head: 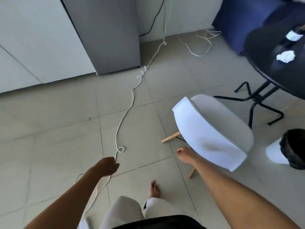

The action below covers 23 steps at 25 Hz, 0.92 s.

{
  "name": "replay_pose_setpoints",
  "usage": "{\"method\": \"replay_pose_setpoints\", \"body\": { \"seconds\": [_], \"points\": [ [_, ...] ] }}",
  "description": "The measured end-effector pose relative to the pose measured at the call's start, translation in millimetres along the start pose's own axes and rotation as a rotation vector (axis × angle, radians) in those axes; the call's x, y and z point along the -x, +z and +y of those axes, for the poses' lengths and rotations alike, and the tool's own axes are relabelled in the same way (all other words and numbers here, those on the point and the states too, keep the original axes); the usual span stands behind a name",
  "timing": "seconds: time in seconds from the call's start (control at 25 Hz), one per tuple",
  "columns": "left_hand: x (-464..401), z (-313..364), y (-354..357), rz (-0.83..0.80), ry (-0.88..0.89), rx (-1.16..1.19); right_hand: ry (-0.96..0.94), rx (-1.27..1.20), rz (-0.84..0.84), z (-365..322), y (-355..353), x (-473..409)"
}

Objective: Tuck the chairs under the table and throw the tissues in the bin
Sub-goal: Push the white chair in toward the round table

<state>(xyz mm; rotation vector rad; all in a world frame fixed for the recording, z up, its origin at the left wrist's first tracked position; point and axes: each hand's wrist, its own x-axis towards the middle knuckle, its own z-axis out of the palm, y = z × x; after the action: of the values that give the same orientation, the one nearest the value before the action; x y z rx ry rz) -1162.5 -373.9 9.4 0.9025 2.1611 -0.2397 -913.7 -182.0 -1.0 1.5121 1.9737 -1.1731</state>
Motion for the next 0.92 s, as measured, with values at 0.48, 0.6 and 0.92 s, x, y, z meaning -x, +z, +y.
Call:
{"method": "replay_pose_setpoints", "body": {
  "seconds": [0.48, 0.6, 0.92],
  "points": [
    [-109, 124, -121, -0.154, 0.650, -0.521, 0.335, -0.438, 0.460, 12, 7, 86],
    [-103, 159, -155, -0.157, 0.760, -0.289, 0.385, -0.516, 0.720, 8, -9, 114],
    [-51, 272, -215, -0.162, 0.840, 0.201, 0.472, -0.677, 1.188, 24, -89, 159]
  ]
}}
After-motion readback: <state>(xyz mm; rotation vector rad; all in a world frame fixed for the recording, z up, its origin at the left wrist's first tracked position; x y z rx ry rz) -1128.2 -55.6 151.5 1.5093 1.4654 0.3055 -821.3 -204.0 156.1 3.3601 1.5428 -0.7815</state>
